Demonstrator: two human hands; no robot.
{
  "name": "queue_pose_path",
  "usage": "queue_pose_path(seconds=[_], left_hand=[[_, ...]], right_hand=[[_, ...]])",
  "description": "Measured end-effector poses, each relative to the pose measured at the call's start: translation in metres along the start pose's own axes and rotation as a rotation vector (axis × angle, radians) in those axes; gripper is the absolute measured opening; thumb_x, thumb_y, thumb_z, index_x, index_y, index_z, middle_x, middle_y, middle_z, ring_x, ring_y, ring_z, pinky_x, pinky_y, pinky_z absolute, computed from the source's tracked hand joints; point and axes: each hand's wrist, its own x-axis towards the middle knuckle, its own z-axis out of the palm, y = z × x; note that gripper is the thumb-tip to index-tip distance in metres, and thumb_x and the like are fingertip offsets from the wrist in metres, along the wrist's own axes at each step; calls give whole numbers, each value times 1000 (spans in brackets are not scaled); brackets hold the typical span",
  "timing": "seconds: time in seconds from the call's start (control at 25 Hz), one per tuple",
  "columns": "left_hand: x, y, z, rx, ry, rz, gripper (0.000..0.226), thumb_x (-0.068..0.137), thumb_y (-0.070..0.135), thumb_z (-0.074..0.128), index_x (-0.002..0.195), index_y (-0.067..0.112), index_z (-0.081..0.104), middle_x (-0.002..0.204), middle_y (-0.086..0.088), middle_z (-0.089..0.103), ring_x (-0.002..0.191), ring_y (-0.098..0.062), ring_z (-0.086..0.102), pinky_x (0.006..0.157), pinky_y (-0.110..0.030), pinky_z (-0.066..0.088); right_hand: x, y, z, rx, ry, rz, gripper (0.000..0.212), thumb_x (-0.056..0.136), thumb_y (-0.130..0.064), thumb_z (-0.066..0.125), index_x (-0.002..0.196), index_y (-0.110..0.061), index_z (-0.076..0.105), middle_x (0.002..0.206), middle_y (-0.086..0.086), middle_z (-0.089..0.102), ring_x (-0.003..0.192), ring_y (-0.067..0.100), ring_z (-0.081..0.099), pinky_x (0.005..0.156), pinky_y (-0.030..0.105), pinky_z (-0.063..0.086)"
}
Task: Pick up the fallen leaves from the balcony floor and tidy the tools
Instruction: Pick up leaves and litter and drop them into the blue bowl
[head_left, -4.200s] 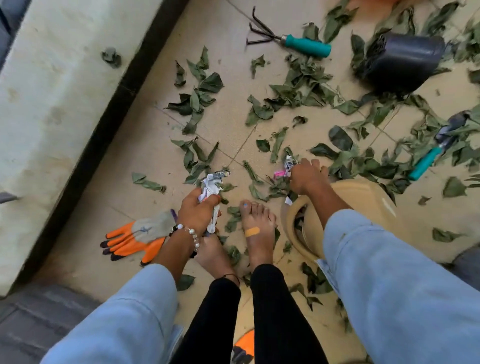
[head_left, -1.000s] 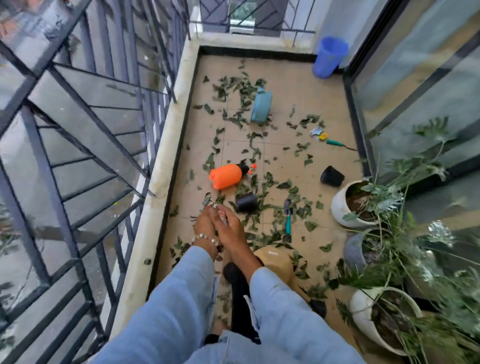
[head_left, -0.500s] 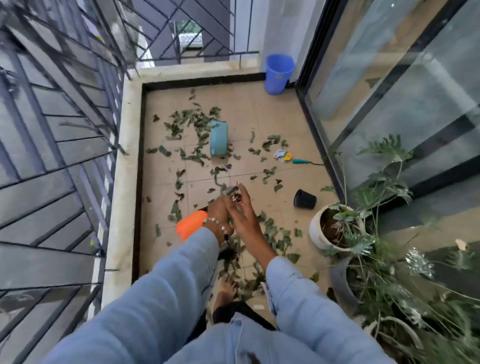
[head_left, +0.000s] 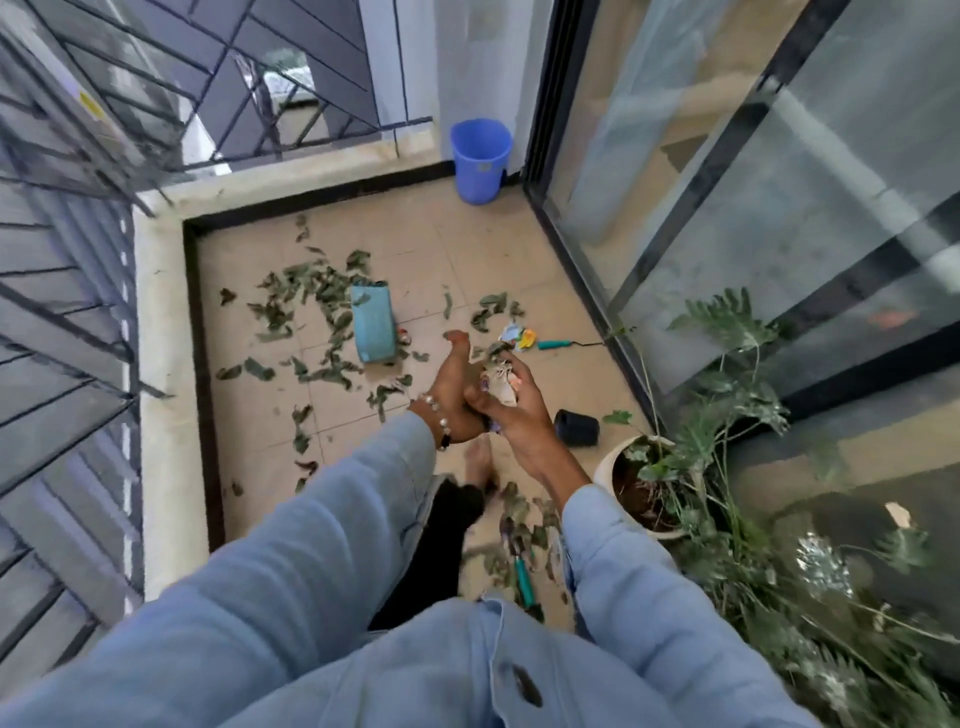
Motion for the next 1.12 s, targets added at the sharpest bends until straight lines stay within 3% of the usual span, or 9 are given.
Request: queue_pose_path(seconds=[0.08, 0.16, 0.24, 0.28, 0.4, 0.52, 0.68, 0.84, 1.12], left_hand=[[42, 49, 1, 46, -60, -37, 90, 86, 79, 9, 95, 10, 66, 82, -10, 72, 80, -25, 66, 76, -32, 49], [78, 95, 2, 81, -55, -104, 90, 83, 81, 9, 99, 12, 63, 86, -9, 71, 78, -26, 66, 72, -31, 49], [115, 147, 6, 86, -55, -155, 88, 82, 83, 10, 97, 14, 64, 87, -6, 67, 74, -23, 65, 66, -28, 51], [132, 171, 6, 98, -43, -167, 87, 81, 83, 10, 99, 17, 63, 93, -4, 65, 82, -22, 63, 70, -31, 50], [176, 244, 15, 131, 13, -120, 77, 83, 81, 12, 110, 25, 58, 105, 0, 62, 101, -20, 55, 93, -44, 41], [208, 283, 20, 51, 109, -61, 69, 88, 77, 16, 135, 34, 43, 113, 5, 58, 102, -19, 56, 103, -47, 37], [262, 339, 14, 38, 195, -14, 65, 93, 68, 26, 128, 20, 54, 118, -3, 59, 103, -25, 57, 92, -41, 47], [322, 396, 20, 161, 334, 5, 48, 99, 52, 38, 122, 15, 58, 109, -6, 64, 98, -27, 60, 77, -34, 48], [419, 529, 32, 162, 445, 130, 23, 98, 26, 50, 115, 14, 60, 111, -10, 64, 82, -22, 58, 68, -28, 45]], right_hand=[[60, -20, -6, 31, 30, -20, 76, 73, 0, 77, 137, -16, 39, 140, 18, 48, 126, 30, 50, 104, 45, 44], [109, -43, -6, 52, 52, -6, 67, 75, 13, 70, 132, -11, 43, 129, 16, 57, 112, 27, 58, 98, 40, 49], [170, -74, -8, 17, 68, 42, 56, 76, 15, 68, 122, -10, 48, 115, 6, 63, 96, 18, 62, 80, 24, 55], [196, -92, -10, -5, 67, 73, 51, 76, 13, 69, 119, -7, 50, 114, 7, 64, 94, 18, 62, 74, 20, 55], [279, -138, -21, -45, 67, 53, 44, 79, 6, 70, 121, 2, 57, 116, 22, 65, 92, 26, 65, 68, 26, 56], [326, -165, -24, 68, 53, 54, 33, 83, 5, 66, 116, 7, 60, 104, 24, 65, 68, 20, 66, 54, 25, 52], [410, -198, -27, 169, 95, 103, 30, 80, 4, 68, 110, 1, 66, 99, 18, 70, 80, 26, 68, 70, 32, 53], [495, -222, -25, 281, 198, 162, 18, 80, 7, 67, 96, 0, 68, 82, 14, 70, 74, 27, 66, 73, 37, 54], [658, -290, -13, 163, 142, 216, 11, 83, 7, 65, 89, -2, 66, 74, 6, 69, 67, 20, 65, 61, 27, 52]])
